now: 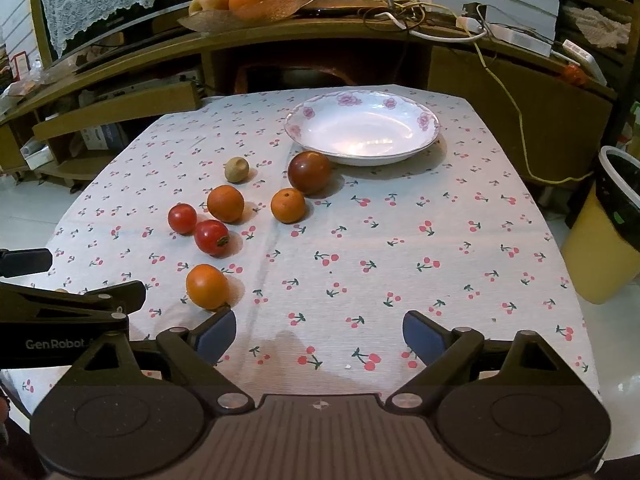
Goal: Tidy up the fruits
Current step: 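Move both tools toward the loose fruits on the cloth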
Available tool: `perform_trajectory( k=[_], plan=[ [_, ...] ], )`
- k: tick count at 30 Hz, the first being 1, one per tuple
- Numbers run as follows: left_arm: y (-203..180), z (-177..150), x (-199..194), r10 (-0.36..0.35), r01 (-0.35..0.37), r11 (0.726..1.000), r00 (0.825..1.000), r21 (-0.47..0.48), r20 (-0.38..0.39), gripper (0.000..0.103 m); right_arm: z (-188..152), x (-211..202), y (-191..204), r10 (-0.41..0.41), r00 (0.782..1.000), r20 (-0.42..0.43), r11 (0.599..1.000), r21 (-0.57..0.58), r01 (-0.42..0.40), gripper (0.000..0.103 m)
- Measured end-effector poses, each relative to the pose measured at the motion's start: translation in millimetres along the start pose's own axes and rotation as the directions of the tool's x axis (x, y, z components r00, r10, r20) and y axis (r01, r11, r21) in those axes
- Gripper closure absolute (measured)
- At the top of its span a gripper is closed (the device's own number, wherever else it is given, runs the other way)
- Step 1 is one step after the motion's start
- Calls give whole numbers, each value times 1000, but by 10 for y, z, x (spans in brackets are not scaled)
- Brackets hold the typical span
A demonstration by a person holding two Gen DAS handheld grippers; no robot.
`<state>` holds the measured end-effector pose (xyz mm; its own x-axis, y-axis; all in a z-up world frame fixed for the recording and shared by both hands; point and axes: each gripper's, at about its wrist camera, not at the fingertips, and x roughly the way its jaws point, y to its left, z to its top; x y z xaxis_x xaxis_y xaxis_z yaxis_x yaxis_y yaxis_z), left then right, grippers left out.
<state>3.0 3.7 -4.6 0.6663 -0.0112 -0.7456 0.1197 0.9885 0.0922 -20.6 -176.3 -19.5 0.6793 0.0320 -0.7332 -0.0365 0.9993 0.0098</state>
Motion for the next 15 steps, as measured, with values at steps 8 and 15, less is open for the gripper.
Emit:
perform_trajectory(
  k=[8,15],
  plan=[
    [44,-7,16,0,0,1000,1000,-7,-2,0,13,20,14,19,1000,-5,1000,-8,-19,14],
    [130,-27,44,-11,11,999,1000,-33,-9,0,37,58,57,49,999,-8,998,-25,-49,18]
  ],
)
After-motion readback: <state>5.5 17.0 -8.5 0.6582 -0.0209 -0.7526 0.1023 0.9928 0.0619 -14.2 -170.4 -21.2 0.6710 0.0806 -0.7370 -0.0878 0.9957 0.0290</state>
